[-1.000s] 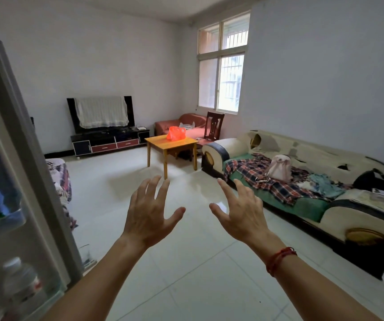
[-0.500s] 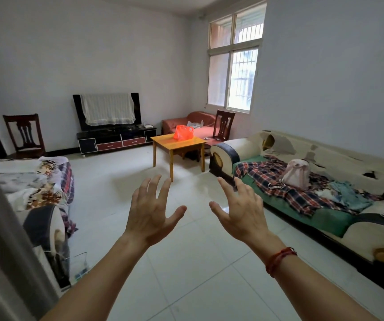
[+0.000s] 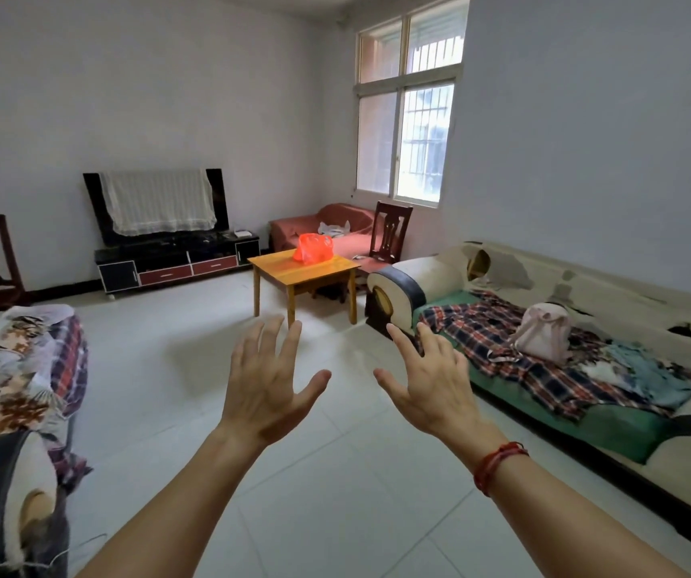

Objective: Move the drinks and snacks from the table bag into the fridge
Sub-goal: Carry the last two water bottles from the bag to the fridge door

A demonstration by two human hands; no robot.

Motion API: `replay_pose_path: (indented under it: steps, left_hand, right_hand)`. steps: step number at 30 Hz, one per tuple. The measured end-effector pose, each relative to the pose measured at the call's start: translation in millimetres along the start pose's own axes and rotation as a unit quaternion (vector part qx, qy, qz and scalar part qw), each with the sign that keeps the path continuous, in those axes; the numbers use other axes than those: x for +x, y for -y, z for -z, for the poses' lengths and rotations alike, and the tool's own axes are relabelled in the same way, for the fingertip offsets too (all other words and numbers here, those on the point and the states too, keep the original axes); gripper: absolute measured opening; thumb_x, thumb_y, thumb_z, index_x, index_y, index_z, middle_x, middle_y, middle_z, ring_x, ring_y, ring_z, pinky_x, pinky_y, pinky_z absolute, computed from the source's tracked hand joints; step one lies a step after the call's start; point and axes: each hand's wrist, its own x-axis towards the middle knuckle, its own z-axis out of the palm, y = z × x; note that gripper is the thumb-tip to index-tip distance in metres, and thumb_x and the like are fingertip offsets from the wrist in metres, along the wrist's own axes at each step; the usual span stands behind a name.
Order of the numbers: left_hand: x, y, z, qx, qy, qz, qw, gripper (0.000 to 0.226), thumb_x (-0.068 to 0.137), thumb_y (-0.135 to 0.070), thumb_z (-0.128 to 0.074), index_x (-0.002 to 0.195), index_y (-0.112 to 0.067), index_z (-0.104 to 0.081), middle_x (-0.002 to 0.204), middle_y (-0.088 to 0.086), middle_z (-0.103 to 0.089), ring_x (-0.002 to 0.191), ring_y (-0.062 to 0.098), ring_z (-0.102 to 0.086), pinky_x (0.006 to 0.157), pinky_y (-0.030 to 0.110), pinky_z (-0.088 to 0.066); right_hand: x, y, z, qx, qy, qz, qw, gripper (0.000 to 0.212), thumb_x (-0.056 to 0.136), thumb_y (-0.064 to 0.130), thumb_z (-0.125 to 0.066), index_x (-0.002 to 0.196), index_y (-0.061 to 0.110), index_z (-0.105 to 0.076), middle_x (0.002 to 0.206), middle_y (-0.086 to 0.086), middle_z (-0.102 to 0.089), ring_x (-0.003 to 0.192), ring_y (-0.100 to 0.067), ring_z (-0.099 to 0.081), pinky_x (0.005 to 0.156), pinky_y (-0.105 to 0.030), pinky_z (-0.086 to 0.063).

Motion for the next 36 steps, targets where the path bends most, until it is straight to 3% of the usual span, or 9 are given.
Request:
replay_pose_path:
  steps: [9,21,36]
  left_hand:
    - [103.4,56.0,-94.9,0.006,0.021,0.000,1.000,0.077,0.083,-0.068,-0.042,0.140,-0.016,-0.046,0.147,0.012,-0.042,0.137,0.033,-0.037,0.105,0.051,-0.040]
    - [301.6,101.5,-243.9,0.029,0.034,0.035,0.998,0.073,0.084,-0.067,-0.041,0.140,-0.020,-0.046,0.146,0.011,-0.042,0.136,0.032,-0.037,0.103,0.048,-0.039]
    - [482.9,177.8,-413.8,0.028,0.060,0.054,0.996,0.073,0.085,-0.067,-0.037,0.141,-0.021,-0.046,0.145,0.011,-0.043,0.135,0.033,-0.037,0.106,0.050,-0.035]
  right_hand:
    - [134.7,-23.0,-71.6,-0.007,0.018,0.009,1.000,0.070,0.096,0.066,-0.038,0.158,0.038,-0.018,0.163,-0.014,-0.026,0.147,-0.032,-0.027,0.117,-0.053,-0.027]
    - [377.2,-96.0,-174.6,0.001,0.042,0.033,0.999,0.070,0.096,0.066,-0.037,0.158,0.037,-0.019,0.161,-0.012,-0.027,0.145,-0.029,-0.029,0.115,-0.049,-0.029]
    - [603.2,-146.8,-291.6,-0.002,0.074,0.032,0.997,0.069,0.098,0.065,-0.036,0.158,0.037,-0.019,0.161,-0.011,-0.027,0.146,-0.029,-0.028,0.116,-0.049,-0.027]
